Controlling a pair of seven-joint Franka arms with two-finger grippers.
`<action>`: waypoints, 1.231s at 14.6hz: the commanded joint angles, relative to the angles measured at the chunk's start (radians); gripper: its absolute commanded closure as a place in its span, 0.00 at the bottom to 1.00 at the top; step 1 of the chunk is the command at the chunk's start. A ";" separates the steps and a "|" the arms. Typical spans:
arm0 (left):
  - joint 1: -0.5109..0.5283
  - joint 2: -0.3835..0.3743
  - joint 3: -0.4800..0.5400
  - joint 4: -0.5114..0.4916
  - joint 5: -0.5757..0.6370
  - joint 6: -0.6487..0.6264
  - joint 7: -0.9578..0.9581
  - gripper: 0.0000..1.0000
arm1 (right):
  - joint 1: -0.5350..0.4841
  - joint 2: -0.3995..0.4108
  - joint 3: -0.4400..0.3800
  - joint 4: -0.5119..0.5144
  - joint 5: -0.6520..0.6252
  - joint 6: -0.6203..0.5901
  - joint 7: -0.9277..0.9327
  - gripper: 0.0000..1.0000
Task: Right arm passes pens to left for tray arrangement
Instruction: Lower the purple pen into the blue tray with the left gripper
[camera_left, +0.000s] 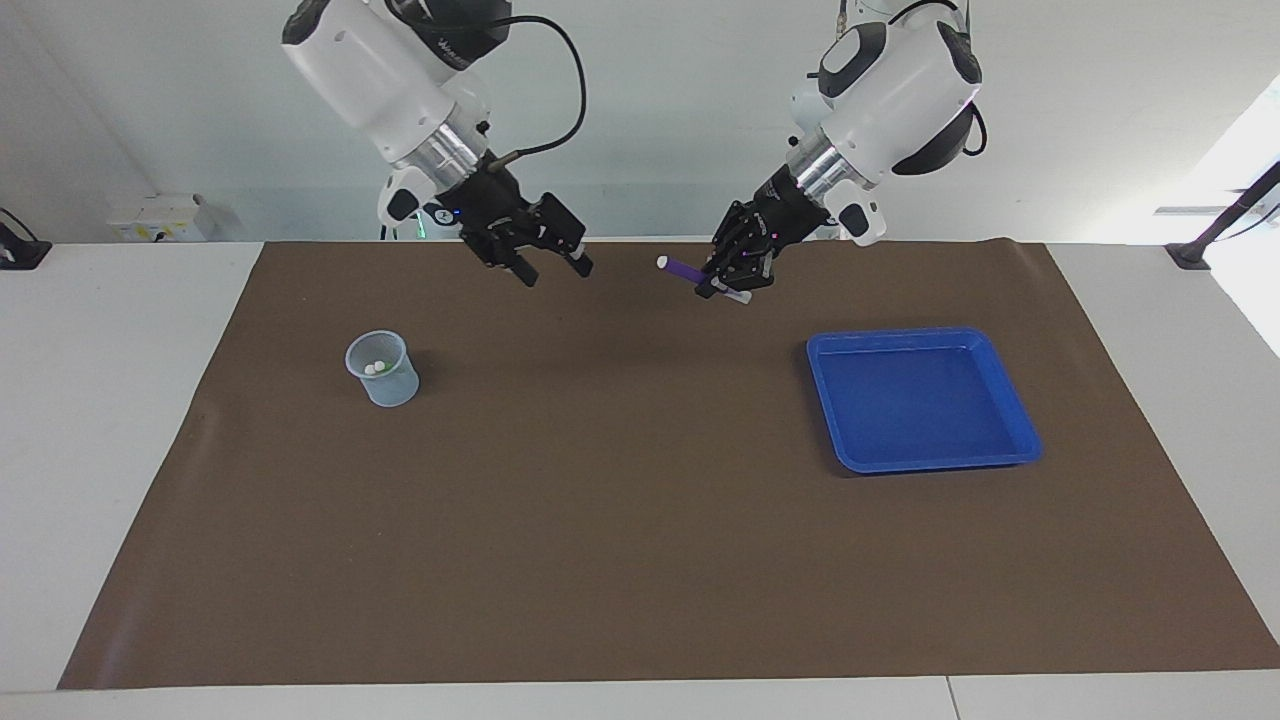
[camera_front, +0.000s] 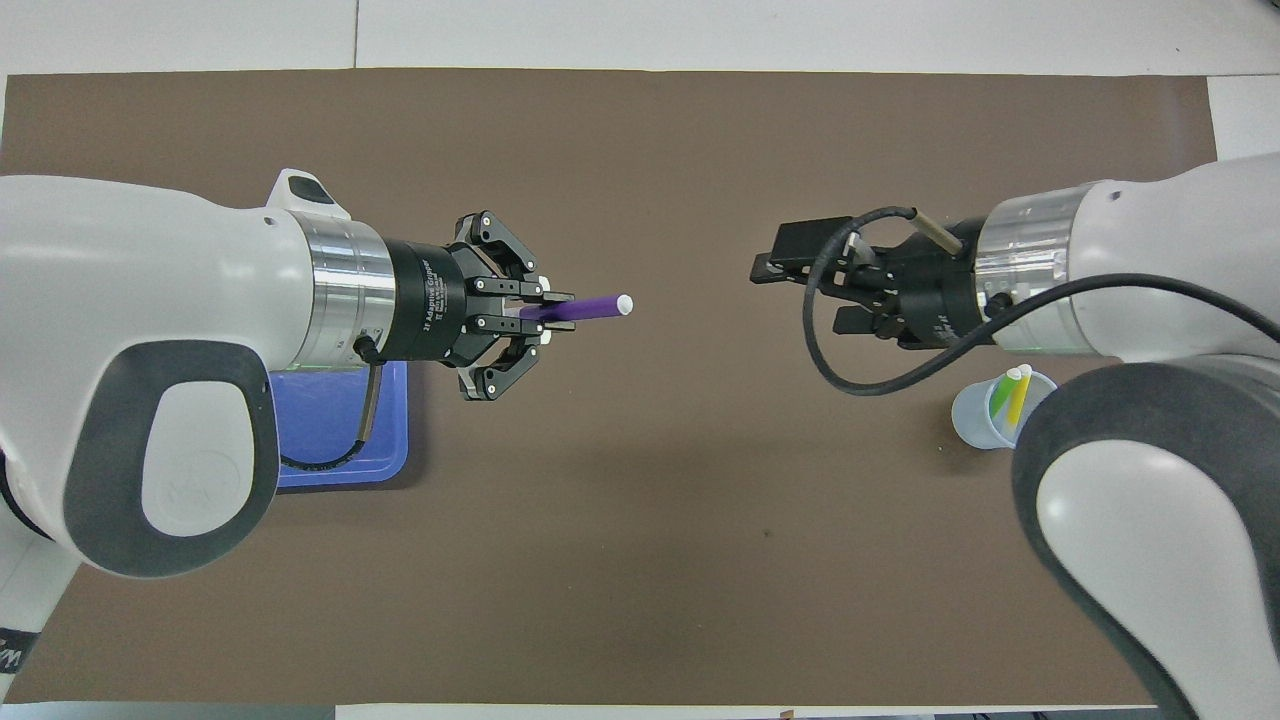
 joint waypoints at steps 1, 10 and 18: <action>0.059 -0.049 0.003 -0.088 0.036 -0.044 0.249 1.00 | -0.060 -0.024 0.012 -0.019 -0.090 -0.069 -0.266 0.00; 0.277 0.013 0.006 -0.252 0.320 -0.109 1.151 1.00 | -0.119 0.054 0.014 -0.051 -0.313 -0.164 -1.294 0.00; 0.314 0.180 0.006 -0.263 0.556 0.015 1.545 1.00 | -0.261 0.069 0.015 -0.194 -0.456 -0.049 -2.054 0.00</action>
